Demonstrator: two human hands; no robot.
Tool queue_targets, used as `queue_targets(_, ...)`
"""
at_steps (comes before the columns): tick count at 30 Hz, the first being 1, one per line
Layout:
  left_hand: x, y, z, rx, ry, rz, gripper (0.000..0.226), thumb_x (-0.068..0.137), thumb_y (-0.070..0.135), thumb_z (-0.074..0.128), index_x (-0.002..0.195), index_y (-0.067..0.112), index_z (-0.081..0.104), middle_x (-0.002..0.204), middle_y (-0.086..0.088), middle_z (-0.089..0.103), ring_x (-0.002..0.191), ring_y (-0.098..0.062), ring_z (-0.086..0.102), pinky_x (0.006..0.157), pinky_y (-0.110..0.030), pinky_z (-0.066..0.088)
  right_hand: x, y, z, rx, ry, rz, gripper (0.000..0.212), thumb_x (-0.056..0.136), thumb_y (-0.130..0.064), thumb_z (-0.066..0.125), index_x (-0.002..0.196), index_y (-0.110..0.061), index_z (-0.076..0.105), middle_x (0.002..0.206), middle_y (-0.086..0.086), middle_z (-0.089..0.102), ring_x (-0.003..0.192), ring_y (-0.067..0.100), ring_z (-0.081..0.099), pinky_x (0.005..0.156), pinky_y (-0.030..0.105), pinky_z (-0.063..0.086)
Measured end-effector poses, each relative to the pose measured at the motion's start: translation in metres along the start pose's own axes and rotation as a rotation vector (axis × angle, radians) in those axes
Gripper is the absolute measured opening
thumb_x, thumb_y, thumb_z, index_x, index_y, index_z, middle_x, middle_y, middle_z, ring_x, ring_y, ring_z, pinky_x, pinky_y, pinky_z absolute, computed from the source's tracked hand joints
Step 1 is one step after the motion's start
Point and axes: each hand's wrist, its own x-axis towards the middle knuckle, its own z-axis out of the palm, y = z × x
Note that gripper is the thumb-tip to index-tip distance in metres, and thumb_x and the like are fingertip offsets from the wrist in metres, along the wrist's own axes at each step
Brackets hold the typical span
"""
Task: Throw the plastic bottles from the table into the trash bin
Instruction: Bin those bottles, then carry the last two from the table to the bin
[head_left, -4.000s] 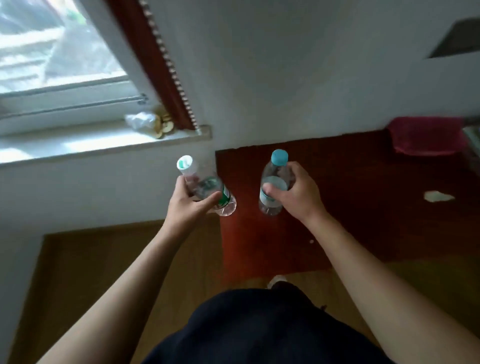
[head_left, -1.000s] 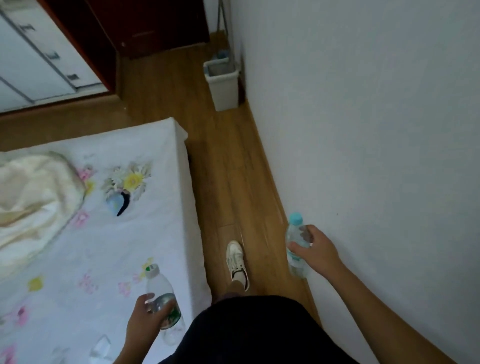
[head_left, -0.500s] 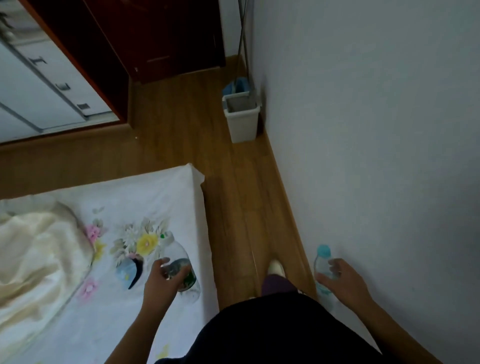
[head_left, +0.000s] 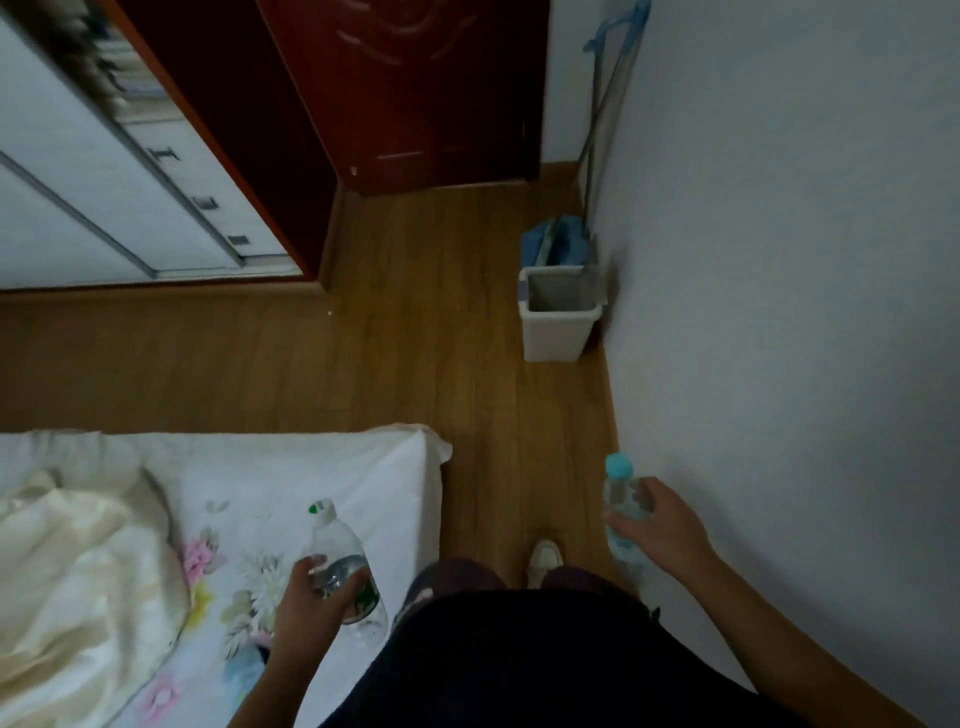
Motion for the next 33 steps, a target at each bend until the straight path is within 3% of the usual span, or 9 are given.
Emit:
queue_targets(4,0.033,0.023,-0.006,-0.063,0.043,-0.094,0.094,0.044,0.064,0.077,0.119,0.013,0.054,0.113,-0.018,0.069,0.100,-0.035,0.068,0.090,-0.047,0.054,0.075,-0.097,-0.022,-0.003,-0.009,-0.132,0.055,0.069,-0.052,0.079,0.114,-0.029,0.058,0.104,-0.009,0.066,0.090,0.011,0.065,0.074,0.033,0.052)
queue_targets(8,0.085,0.063,-0.014,-0.079,0.054,-0.162,0.081,0.056,0.046,0.086,0.121,0.008,0.056,0.115,-0.022,0.070,0.101,-0.034,0.068,0.093,-0.045,0.050,0.150,-0.170,-0.028,-0.021,-0.052,-0.156,0.055,0.071,-0.051,0.079,0.116,-0.030,0.056,0.104,-0.010,0.064,0.094,0.013,0.064,0.082,0.038,0.056)
queue_targets(11,0.139,0.095,-0.020,-0.092,0.043,-0.191,0.080,0.055,0.045,0.085,0.121,0.009,0.056,0.117,-0.022,0.069,0.106,-0.037,0.067,0.096,-0.047,0.050,0.200,-0.200,-0.026,-0.033,-0.057,-0.151,0.061,0.069,-0.053,0.079,0.121,-0.030,0.057,0.108,-0.009,0.065,0.096,0.012,0.064,0.083,0.037,0.056)
queue_targets(14,0.195,0.145,-0.028,-0.060,0.004,-0.154,0.079,0.062,0.043,0.087,0.125,0.007,0.055,0.118,-0.021,0.069,0.106,-0.038,0.067,0.093,-0.046,0.051,0.235,-0.218,-0.026,-0.046,-0.047,-0.058,0.062,0.070,-0.052,0.079,0.121,-0.027,0.056,0.109,-0.007,0.065,0.096,0.014,0.065,0.084,0.039,0.056)
queue_targets(18,0.269,0.221,-0.040,-0.014,-0.102,0.000,0.055,0.076,0.039,0.083,0.117,0.011,0.058,0.106,-0.009,0.071,0.093,-0.028,0.069,0.082,-0.041,0.053,0.272,-0.232,-0.023,-0.055,-0.001,0.033,0.061,0.071,-0.049,0.079,0.120,-0.021,0.058,0.110,-0.001,0.066,0.096,0.016,0.063,0.082,0.036,0.052)
queue_targets(21,0.322,0.271,-0.048,-0.003,-0.164,0.082,0.066,0.070,0.053,0.081,0.119,0.016,0.058,0.107,-0.002,0.072,0.097,-0.023,0.072,0.082,-0.045,0.059,0.291,-0.252,-0.027,-0.075,0.007,0.083,0.040,0.078,-0.034,0.079,0.108,-0.018,0.058,0.101,0.001,0.063,0.082,0.011,0.058,0.076,0.030,0.043)
queue_targets(23,0.349,0.308,-0.052,-0.013,-0.162,0.123,0.061,0.073,0.048,0.081,0.120,0.017,0.057,0.107,0.000,0.072,0.097,-0.020,0.071,0.078,-0.039,0.058,0.310,-0.262,-0.028,-0.082,0.004,0.110,0.033,0.080,-0.029,0.078,0.103,-0.020,0.055,0.097,0.002,0.062,0.080,0.011,0.058,0.076,0.030,0.041)
queue_targets(28,0.408,0.377,-0.058,-0.072,-0.159,0.131,0.048,0.080,0.033,0.080,0.117,0.019,0.054,0.102,0.005,0.068,0.091,-0.014,0.068,0.074,-0.034,0.055,0.373,-0.304,-0.033,-0.130,-0.042,0.149,0.053,0.082,-0.041,0.075,0.124,-0.017,0.055,0.113,0.002,0.062,0.094,0.012,0.054,0.084,0.028,0.039)
queue_targets(33,0.477,0.414,-0.066,-0.098,-0.163,0.074,0.058,0.072,0.041,0.084,0.113,0.012,0.054,0.096,0.005,0.068,0.084,-0.013,0.067,0.069,-0.036,0.057,0.457,-0.374,-0.034,-0.118,-0.024,0.134,0.046,0.079,-0.046,0.076,0.113,-0.021,0.057,0.108,-0.002,0.062,0.094,0.014,0.056,0.084,0.033,0.044)
